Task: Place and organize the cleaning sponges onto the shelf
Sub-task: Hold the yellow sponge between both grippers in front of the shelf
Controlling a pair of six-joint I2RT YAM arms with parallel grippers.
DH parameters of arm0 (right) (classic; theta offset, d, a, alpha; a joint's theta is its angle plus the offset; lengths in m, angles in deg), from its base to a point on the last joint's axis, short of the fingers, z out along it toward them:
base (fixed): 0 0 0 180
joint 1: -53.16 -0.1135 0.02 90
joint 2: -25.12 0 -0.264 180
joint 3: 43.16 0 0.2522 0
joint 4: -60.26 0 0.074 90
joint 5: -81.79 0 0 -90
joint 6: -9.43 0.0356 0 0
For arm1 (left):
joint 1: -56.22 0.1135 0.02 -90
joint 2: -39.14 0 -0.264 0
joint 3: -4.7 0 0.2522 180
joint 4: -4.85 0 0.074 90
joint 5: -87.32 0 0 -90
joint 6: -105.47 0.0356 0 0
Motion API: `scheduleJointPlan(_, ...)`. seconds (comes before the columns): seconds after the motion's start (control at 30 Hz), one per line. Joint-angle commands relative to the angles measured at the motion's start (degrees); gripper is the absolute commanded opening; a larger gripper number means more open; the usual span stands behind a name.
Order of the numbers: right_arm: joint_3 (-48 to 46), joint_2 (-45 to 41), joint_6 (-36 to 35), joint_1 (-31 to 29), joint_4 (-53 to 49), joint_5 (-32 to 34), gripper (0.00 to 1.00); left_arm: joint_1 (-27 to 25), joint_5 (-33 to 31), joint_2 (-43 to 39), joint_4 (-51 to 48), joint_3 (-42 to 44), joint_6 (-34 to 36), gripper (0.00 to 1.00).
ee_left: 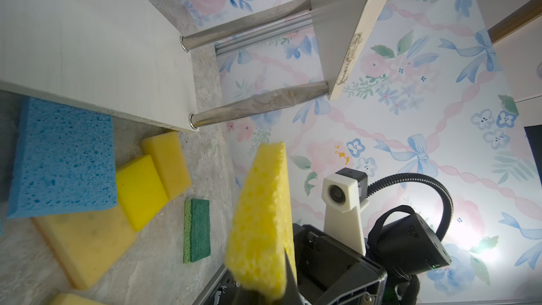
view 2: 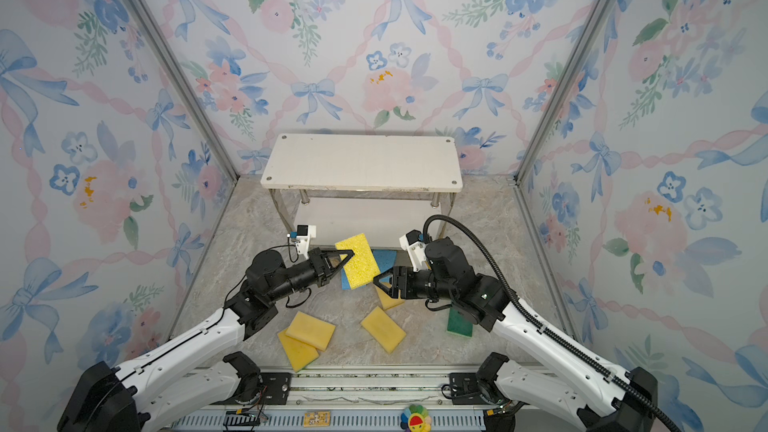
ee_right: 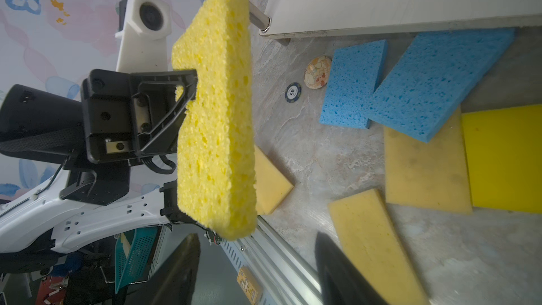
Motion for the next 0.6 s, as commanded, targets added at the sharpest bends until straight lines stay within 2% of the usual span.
scheduleJointPlan(0.0,-0.1,-0.6,0.7,-0.5,1.3,2.5,0.63,-0.2,-1.4,-1.6,1.8,1.1,-0.1,0.0)
scheduleJointPlan(0.57,3.2,1.9,0.8,-1.7,2.1,3.4,0.45,-1.9,-1.5,1.0,1.0,-0.5,3.3,0.0)
